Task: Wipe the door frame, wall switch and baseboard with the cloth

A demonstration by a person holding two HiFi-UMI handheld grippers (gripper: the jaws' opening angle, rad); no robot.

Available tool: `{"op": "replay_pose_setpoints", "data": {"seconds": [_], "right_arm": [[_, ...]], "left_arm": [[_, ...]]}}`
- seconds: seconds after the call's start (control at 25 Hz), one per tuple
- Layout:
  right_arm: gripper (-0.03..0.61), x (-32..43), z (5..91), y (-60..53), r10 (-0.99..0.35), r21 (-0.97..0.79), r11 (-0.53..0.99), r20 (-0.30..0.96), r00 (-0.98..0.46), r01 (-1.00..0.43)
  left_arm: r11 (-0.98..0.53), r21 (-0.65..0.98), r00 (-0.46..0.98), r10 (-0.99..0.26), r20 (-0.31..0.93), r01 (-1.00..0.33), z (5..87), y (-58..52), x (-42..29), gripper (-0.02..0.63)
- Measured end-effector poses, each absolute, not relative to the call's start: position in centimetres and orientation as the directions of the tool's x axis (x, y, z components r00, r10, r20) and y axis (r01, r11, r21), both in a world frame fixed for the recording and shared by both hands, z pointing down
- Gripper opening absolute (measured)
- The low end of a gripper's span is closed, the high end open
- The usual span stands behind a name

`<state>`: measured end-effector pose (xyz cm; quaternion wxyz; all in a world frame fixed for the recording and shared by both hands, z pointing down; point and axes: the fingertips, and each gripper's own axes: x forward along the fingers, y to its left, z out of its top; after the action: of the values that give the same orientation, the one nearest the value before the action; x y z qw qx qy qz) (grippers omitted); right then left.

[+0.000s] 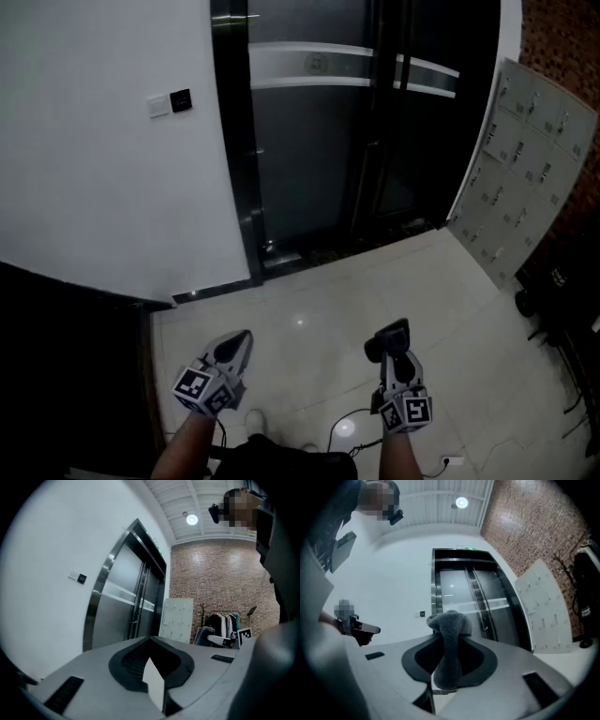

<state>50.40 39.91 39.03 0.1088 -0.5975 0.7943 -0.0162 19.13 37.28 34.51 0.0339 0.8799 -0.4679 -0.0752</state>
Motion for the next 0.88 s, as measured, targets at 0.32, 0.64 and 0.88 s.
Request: {"op": "replay_pose_setpoints", "data": {"seconds": [0.32,0.64,0.88], "right_arm": [[0.081,39.9,37.6,34.5,-0.913,-0.124,0.403,-0.131,-0.387,-0.907],[0.081,28.4,34.2,27.1,-0.851,-0.069,0.513,-0.175,-0.496,-0.856],[0.081,17.4,33.1,22.8,-0.788,-0.063,0.606,-0.19,-0.586,-0.793]], "left_arm": [[-0.446,0.195,0.428,-0.894,-0.133,-0.873,34.3,35.0,8.6,0.002],[-0.322,0.186,0.283,-0.936,-0.207,-0.928,32.7,31.8,-4.4,0.002],[-0.277,0.213,0.229,-0.948,-0.222,-0.937,32.3,30.7,-12.7,0.002]]}}
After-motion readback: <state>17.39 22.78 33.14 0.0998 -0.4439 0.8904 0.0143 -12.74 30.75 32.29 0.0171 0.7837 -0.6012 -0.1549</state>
